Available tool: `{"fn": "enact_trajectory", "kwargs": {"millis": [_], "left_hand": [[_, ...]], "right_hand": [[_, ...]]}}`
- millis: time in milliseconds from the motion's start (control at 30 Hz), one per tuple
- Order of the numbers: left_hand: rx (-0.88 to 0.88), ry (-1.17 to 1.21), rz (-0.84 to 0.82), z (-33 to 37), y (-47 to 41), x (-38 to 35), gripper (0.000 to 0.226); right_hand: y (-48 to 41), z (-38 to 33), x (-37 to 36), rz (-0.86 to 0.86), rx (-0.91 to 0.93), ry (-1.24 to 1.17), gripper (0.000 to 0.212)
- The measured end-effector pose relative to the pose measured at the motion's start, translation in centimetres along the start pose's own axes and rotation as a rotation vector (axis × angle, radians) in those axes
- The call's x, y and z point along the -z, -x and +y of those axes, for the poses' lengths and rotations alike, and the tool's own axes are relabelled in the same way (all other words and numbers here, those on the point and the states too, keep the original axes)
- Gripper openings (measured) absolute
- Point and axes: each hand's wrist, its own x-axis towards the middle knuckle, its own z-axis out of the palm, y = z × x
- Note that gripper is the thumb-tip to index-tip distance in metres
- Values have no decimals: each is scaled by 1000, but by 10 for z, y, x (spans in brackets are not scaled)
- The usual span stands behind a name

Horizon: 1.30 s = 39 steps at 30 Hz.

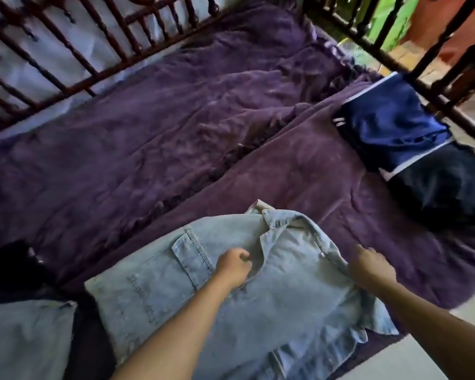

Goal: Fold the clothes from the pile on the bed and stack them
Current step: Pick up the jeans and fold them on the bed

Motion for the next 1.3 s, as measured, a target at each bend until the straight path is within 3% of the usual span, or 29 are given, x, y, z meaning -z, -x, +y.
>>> {"fn": "enact_trajectory", "kwargs": {"millis": [233, 300, 367, 400, 467, 500, 567, 633, 733, 800, 867, 967, 1067, 1133, 1200, 1300], "left_hand": [[380, 111, 261, -166, -1, 49, 13], [420, 54, 275, -204, -6, 49, 15], [348, -166, 195, -230, -12, 34, 34], [287, -284, 156, -239, -14, 20, 45], [193, -483, 109, -247, -14, -10, 59], [171, -553, 124, -247, -14, -23, 57], [150, -560, 230, -244, -17, -34, 39], [117, -526, 297, -241, -16, -32, 24], [36, -569, 272, -239, -7, -22, 21], [85, -604, 137, -240, 6, -20, 24], [128, -614, 9, -247, 16, -18, 21], [115, -454, 12, -261, 18, -4, 16], [153, -131, 374, -283, 4, 21, 19], [235, 27, 695, -302, -15, 49, 22], [358, 141, 875, -327, -37, 79, 42], [453, 456, 827, -352, -69, 115, 77]], "right_hand": [[-46, -159, 4, 45, 456, 13, 32], [-60, -194, -12, -38, 601, 190, 48], [-69, -215, -32, -155, 703, 500, 70], [-71, -217, -44, -147, 738, 639, 71], [-70, -208, -61, -21, 788, 755, 52], [-68, -199, -65, 59, 819, 674, 39], [-60, -176, -63, 209, 861, 415, 16], [-49, -146, -57, 339, 869, 304, 13], [-19, -120, -48, 149, 747, 484, 10], [-7, -127, -50, -150, 603, 706, 21], [-1, -154, -55, -275, 554, 712, 22], [-1, -212, -58, -57, 611, 494, 22], [-17, -272, -57, 98, 700, 118, 20], [-36, -306, -65, 49, 623, 16, 34], [-55, -331, -80, -61, 484, -23, 54], [-69, -352, -105, -170, 535, -77, 58]]}}
